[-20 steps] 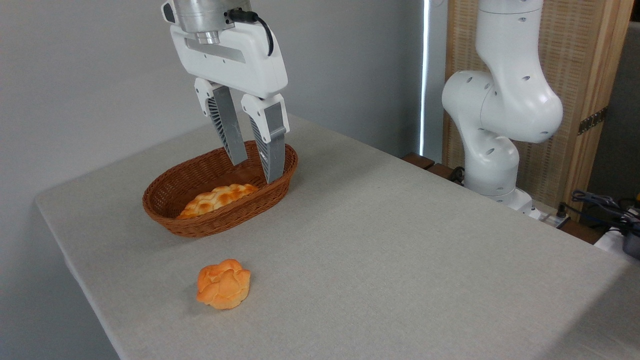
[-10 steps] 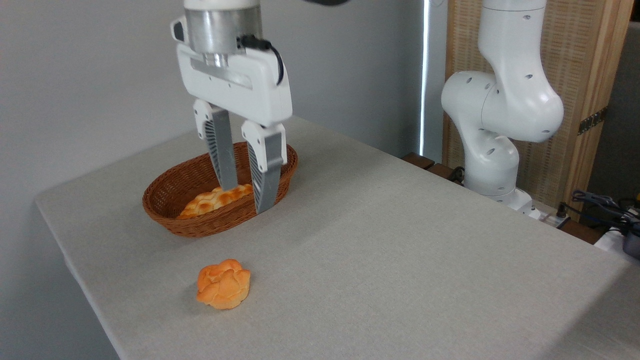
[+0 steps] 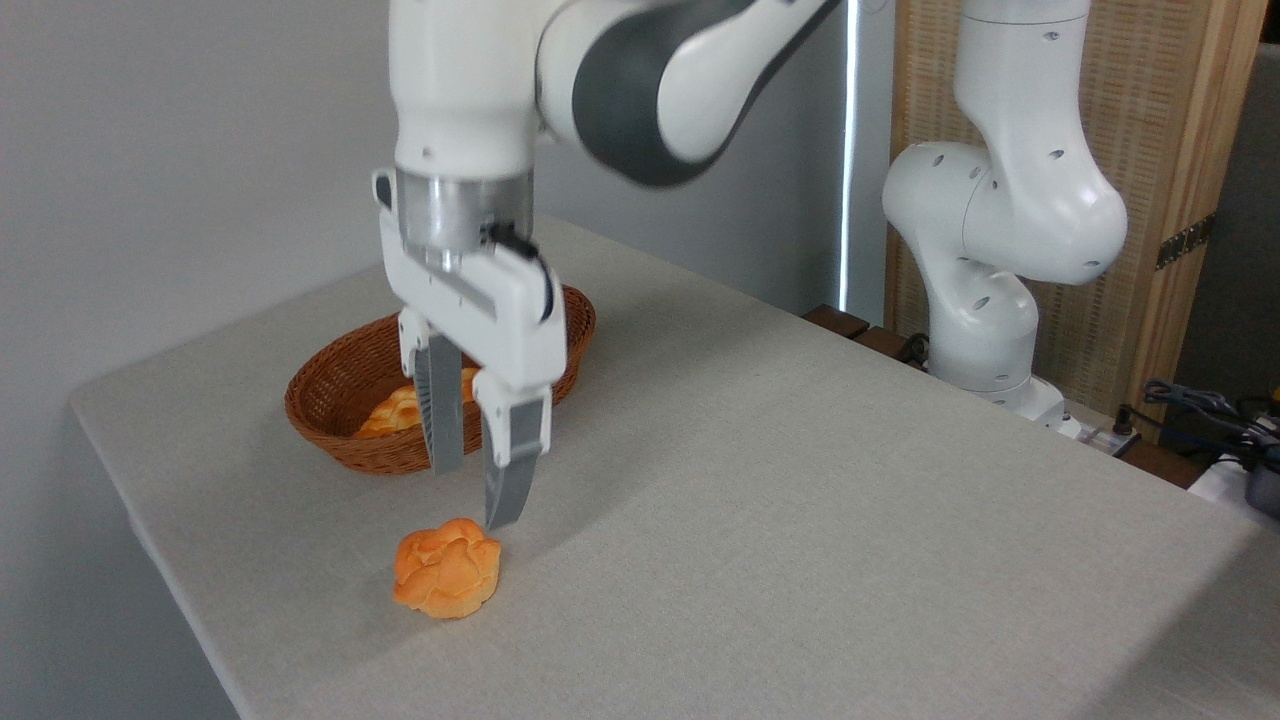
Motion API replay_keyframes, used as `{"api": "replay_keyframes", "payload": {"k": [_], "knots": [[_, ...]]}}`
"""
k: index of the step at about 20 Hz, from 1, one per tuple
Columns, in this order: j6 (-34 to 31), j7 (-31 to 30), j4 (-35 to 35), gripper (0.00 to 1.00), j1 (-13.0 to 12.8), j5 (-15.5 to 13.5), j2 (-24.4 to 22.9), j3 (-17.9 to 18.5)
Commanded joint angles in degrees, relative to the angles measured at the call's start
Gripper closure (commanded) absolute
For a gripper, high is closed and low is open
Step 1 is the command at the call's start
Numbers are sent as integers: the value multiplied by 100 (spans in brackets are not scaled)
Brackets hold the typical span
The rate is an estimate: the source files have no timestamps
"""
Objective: Put bread into the basket
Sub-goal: 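Lower the open gripper over the orange bread roll on the table, then close the gripper on the orange bread roll and lift it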
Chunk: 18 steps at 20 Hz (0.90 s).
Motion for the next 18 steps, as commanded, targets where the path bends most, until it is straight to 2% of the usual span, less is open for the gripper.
{"api": "replay_keyframes", "payload": {"k": [1,3,15,16,17,18], "knots": [[387,238,-108,0,-10,-112,262,-141],[475,238,-117,0,-10,-112,376,-255],[906,317,-126,1,-19,-42,834,-273],[932,317,-126,8,-19,-42,843,-273],[967,317,-126,21,-19,-42,851,-308],[976,317,-126,38,-19,-42,869,-308]]}}
